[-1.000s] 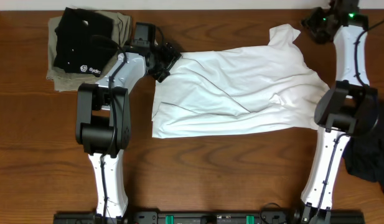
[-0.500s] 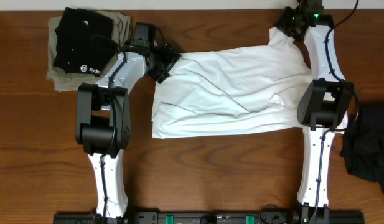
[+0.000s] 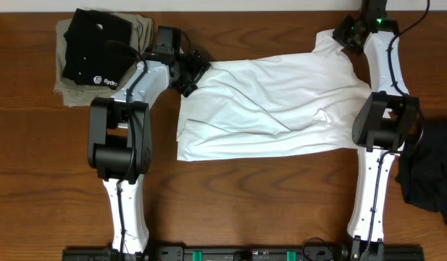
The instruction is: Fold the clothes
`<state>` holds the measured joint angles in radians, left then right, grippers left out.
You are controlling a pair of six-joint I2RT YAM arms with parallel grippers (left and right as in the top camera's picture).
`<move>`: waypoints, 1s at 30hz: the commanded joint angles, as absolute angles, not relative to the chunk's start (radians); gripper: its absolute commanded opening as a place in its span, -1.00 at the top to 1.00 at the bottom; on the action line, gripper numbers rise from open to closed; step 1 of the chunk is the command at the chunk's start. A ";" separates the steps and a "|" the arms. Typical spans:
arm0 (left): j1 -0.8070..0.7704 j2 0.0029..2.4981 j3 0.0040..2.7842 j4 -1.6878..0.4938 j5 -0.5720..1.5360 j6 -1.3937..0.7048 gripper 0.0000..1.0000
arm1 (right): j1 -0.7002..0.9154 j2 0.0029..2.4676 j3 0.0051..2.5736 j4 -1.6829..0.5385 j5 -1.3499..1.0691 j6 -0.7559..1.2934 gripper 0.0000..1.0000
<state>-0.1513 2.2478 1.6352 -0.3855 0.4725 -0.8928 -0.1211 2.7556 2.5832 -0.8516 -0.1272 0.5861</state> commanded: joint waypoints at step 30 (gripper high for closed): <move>-0.147 2.249 1.634 -0.414 0.464 -0.884 -0.60 | -0.126 2.661 2.590 -1.128 0.146 0.605 0.09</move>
